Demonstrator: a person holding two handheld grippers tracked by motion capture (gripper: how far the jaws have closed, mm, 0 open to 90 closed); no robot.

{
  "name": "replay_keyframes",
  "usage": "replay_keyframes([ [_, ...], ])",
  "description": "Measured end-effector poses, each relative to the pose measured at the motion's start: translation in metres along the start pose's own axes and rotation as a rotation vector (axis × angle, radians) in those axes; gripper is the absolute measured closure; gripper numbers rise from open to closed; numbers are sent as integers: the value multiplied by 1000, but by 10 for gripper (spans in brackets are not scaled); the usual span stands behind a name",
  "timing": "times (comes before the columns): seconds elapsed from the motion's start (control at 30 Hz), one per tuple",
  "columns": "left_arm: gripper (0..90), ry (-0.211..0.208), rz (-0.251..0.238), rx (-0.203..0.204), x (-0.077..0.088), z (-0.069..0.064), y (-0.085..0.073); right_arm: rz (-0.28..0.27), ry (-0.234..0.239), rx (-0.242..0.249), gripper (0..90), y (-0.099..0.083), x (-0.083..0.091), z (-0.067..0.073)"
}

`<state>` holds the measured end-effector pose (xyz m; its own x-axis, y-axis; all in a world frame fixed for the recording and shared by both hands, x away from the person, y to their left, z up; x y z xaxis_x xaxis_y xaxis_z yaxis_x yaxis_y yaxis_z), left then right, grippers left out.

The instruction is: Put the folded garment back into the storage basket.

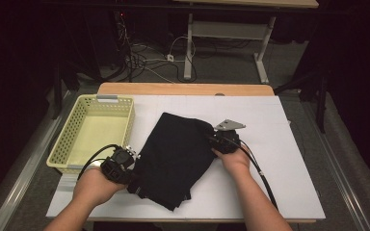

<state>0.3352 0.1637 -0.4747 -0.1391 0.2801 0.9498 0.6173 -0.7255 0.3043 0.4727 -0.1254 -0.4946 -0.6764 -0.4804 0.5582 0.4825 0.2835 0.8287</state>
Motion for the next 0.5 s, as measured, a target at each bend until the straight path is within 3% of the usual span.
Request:
replay_keyframes([
  [0.23, 738, 8, -4, -9, 12, 0, 3, -33, -9, 37, 763, 16, 7, 7],
  [0.5, 739, 30, 21, 6, 26, 8, -4, -50, -4, 72, 763, 31, 3, 22],
])
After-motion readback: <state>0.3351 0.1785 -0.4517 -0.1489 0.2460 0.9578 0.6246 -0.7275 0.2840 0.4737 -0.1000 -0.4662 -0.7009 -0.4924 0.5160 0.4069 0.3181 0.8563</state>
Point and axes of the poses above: each handheld gripper's, and its own axes: x roughly backward along the jaws, y roughly out of its top, z roughly to its left, the point moved 6 cm from there along -x, roughly forward along the jaws, and after that the axes turned 8 degrees about -x, right-handed, at the moved point
